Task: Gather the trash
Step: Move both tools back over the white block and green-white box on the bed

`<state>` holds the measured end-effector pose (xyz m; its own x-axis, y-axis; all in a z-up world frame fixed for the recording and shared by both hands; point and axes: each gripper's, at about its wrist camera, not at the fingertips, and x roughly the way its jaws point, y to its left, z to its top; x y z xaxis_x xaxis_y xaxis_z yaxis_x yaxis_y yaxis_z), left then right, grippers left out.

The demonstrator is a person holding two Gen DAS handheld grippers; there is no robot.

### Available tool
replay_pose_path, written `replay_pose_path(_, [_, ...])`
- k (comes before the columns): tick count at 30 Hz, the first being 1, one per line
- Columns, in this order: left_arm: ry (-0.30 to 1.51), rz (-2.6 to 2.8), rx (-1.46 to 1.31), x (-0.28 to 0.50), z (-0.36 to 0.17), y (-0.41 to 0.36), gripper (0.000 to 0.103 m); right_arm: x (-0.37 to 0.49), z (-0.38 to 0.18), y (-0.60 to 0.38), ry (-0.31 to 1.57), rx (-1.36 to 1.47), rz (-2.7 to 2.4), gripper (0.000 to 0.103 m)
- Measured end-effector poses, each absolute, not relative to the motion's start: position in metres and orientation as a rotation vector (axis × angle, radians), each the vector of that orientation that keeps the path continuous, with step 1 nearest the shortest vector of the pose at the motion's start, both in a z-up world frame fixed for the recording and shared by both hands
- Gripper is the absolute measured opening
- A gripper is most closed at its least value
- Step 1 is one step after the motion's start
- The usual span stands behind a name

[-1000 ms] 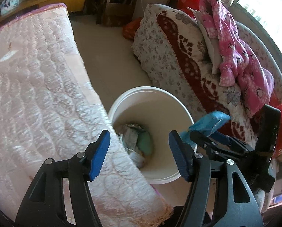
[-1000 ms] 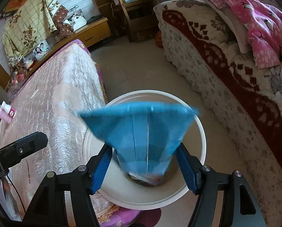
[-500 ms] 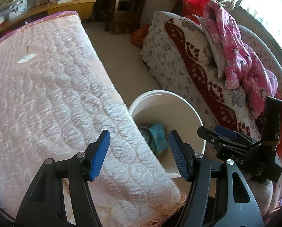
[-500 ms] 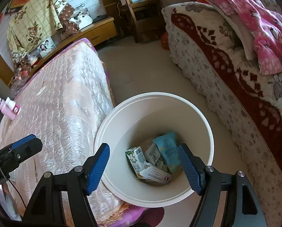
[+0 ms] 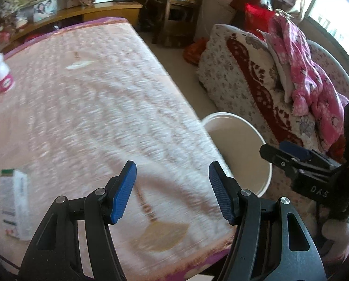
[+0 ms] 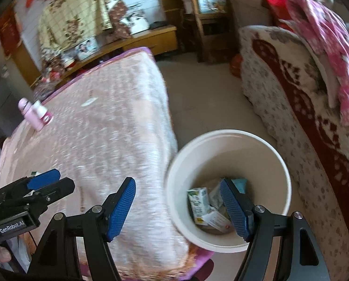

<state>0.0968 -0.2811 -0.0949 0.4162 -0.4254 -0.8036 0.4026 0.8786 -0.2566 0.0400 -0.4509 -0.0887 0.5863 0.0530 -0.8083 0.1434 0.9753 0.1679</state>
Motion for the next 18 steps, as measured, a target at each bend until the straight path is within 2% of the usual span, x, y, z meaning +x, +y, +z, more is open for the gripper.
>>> replay_pose_path(18, [0.972, -0.292, -0.063, 0.074, -0.092, -0.152, 0.063, 0.062, -0.096, -0.325, 0.976, 0.135, 0.148, 0.072])
